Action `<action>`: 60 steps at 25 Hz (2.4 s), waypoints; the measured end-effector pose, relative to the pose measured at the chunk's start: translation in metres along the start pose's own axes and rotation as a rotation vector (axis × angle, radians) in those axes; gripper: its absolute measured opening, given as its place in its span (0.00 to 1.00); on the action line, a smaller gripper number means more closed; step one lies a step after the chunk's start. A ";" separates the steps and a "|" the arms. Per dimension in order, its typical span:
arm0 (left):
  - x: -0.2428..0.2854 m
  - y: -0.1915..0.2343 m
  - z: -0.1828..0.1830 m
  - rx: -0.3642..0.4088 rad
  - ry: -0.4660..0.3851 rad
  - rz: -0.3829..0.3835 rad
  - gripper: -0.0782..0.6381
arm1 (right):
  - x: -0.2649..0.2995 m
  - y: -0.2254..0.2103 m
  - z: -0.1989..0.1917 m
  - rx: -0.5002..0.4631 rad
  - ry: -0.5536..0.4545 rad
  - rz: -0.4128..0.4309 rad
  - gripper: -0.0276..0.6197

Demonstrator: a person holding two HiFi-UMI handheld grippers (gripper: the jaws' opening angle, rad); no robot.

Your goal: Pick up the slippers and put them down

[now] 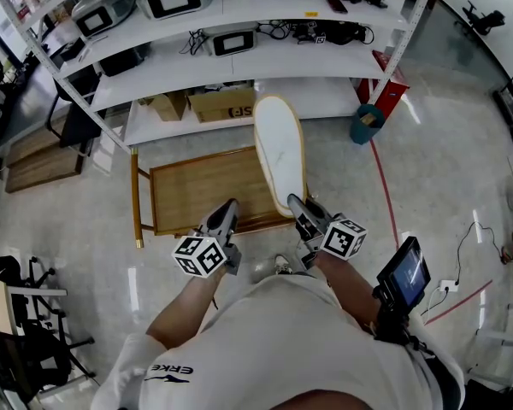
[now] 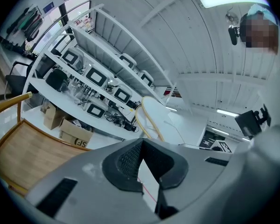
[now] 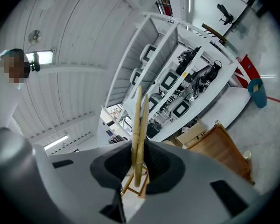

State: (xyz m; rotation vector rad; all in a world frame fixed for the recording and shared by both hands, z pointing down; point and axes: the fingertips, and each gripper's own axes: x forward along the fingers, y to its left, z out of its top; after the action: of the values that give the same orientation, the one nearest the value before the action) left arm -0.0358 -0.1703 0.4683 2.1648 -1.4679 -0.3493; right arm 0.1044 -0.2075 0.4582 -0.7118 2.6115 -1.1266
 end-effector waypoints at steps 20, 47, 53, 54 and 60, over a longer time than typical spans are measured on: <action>-0.015 0.025 0.008 -0.036 -0.059 0.136 0.11 | 0.039 -0.001 -0.011 0.025 0.106 0.080 0.14; -0.118 0.081 0.016 -0.126 -0.308 0.661 0.11 | 0.160 0.030 -0.102 0.087 0.602 0.425 0.14; -0.145 0.093 0.021 -0.141 -0.336 0.703 0.11 | 0.175 0.047 -0.124 0.086 0.644 0.447 0.14; -0.149 0.096 0.022 -0.141 -0.339 0.701 0.11 | 0.177 0.050 -0.129 0.083 0.648 0.447 0.14; -0.180 0.115 0.031 -0.140 -0.342 0.670 0.11 | 0.190 0.064 -0.158 0.090 0.639 0.392 0.14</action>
State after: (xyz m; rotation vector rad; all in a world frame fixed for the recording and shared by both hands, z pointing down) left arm -0.2111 -0.0469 0.4925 1.4323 -2.1716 -0.5669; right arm -0.1402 -0.1671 0.5200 0.2314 2.9641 -1.5051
